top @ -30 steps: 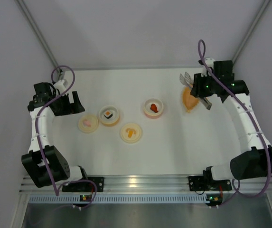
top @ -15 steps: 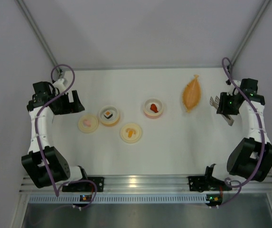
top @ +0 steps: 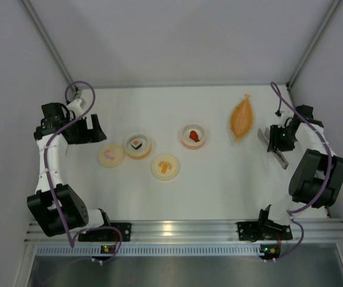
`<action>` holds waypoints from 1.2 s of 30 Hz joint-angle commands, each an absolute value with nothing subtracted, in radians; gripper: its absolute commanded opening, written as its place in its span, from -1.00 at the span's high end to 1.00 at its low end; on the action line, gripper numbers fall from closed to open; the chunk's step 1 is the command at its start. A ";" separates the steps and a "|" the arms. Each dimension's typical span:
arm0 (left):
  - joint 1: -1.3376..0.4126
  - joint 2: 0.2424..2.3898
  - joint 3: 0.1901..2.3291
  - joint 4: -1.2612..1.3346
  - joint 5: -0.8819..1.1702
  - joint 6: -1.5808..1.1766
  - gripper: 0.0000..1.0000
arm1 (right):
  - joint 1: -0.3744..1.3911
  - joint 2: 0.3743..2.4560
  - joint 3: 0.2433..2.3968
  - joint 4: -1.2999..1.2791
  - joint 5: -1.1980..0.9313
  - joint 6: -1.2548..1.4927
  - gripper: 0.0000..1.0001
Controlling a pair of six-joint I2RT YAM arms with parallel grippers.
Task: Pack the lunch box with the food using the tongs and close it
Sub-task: Place the clamp at the center of the board.
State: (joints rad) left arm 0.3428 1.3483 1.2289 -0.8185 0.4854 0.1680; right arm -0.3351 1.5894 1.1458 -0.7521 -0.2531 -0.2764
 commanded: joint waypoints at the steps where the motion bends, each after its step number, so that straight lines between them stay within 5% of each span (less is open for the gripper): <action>1: 0.348 1.333 1.267 -0.828 0.503 0.210 -0.96 | -0.334 1.591 1.131 -0.710 -0.273 -0.345 0.20; 13: 0.348 1.338 1.253 -0.922 0.522 0.340 -0.96 | -0.334 1.604 1.017 -0.726 -0.239 -0.399 -0.24; 21: 0.348 1.284 1.164 -0.963 0.465 0.439 -0.96 | -0.334 1.654 0.989 -0.686 -0.216 -0.414 -0.32; 25: 0.348 1.275 1.144 -1.000 0.465 0.477 -0.96 | -0.334 1.649 0.983 -0.675 -0.213 -0.433 -0.74; 36: 0.348 1.238 1.150 -1.110 0.440 0.532 -0.96 | -0.334 1.560 1.035 -0.756 -0.270 -0.413 -0.99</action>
